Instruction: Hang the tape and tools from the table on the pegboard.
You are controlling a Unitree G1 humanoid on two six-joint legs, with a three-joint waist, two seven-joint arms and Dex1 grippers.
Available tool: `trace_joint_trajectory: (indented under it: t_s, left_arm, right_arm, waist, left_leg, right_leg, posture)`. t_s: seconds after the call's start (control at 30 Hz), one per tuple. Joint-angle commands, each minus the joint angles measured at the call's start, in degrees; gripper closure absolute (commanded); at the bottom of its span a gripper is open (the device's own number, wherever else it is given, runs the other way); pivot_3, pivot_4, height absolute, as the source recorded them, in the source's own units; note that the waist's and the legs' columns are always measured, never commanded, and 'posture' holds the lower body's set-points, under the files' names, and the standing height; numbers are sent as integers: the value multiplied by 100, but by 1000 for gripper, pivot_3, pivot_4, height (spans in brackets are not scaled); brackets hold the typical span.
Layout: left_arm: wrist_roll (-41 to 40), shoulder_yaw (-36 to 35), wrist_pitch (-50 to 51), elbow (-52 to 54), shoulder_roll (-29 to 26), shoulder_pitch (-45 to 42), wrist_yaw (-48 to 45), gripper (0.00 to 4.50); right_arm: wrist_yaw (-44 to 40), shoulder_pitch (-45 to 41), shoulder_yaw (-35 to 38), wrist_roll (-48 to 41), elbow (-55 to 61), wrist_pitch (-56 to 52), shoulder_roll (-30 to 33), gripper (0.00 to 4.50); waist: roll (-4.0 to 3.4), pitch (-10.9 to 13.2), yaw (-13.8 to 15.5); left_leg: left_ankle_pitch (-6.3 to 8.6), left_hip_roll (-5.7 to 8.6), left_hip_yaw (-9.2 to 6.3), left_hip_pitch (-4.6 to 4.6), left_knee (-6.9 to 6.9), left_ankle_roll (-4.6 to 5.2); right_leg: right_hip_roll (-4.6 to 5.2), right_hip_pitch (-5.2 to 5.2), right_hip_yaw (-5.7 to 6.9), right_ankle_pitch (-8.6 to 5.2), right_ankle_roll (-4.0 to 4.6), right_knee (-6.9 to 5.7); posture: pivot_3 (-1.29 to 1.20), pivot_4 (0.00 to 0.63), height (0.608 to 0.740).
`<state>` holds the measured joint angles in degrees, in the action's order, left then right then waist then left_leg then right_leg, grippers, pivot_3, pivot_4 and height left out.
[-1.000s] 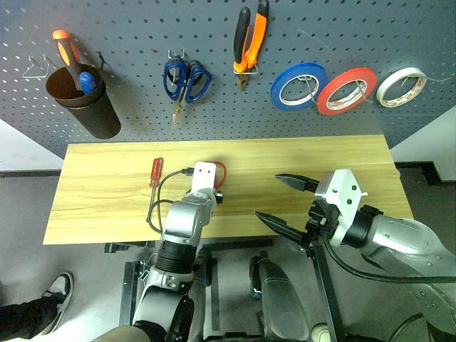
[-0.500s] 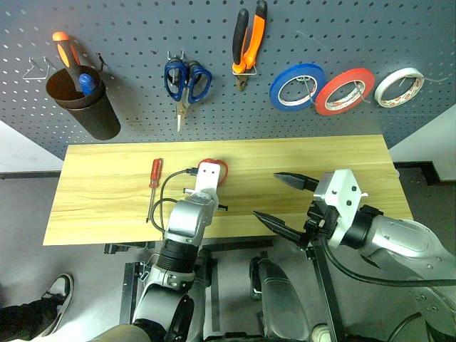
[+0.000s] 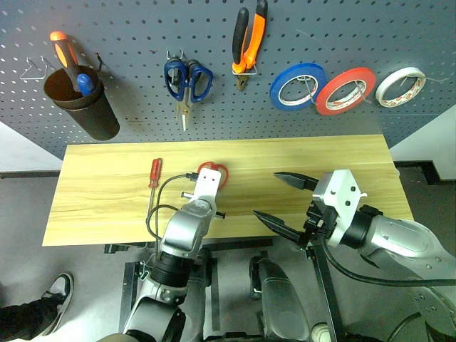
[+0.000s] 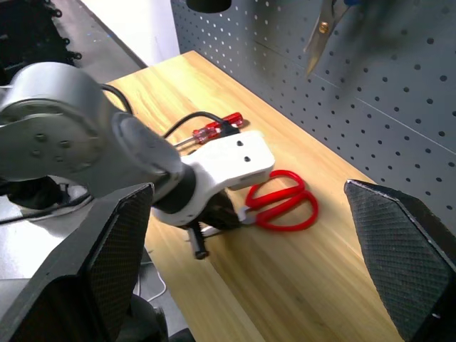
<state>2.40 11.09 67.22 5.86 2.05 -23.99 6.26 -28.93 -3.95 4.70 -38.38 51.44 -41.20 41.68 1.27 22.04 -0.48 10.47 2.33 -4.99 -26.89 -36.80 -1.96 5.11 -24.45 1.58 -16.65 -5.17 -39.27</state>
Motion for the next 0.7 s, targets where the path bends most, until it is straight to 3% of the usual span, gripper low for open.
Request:
trace_joint_trajectory:
  t_s: [0.03, 0.5, 0.7]
  left_arm:
    - [132, 199, 107, 539, -130, 155, -55, 4252]
    - [690, 1099, -1113, 1513, -905, 271, -346, 4252]
    - [1084, 1462, -2466, 1527, -1506, 669, -523, 4252]
  right_arm:
    - [-35, 4, 17, 19, 183, 111, 31, 0]
    - [-123, -48, 52, 129, 80, 162, 74, 0]
    - [-121, -6, 178, 24, 194, 223, -8, 0]
  waist:
    - [0, 0, 4]
    - [0, 0, 94]
    - [-1, 0, 118]
  left_leg:
    - [0, 0, -1, -5, 0, 0]
    - [2, 2, -4, -36, -6, 4]
    - [3, 2, -6, -40, -4, 5]
  right_leg:
    - [0, -3, 1, 0, 0, 1]
    - [2, -26, 6, 0, 1, 5]
    - [5, -31, 0, 0, 1, 7]
  posture:
    - [3, 365, 703]
    - [8, 354, 703]
    - [11, 347, 703]
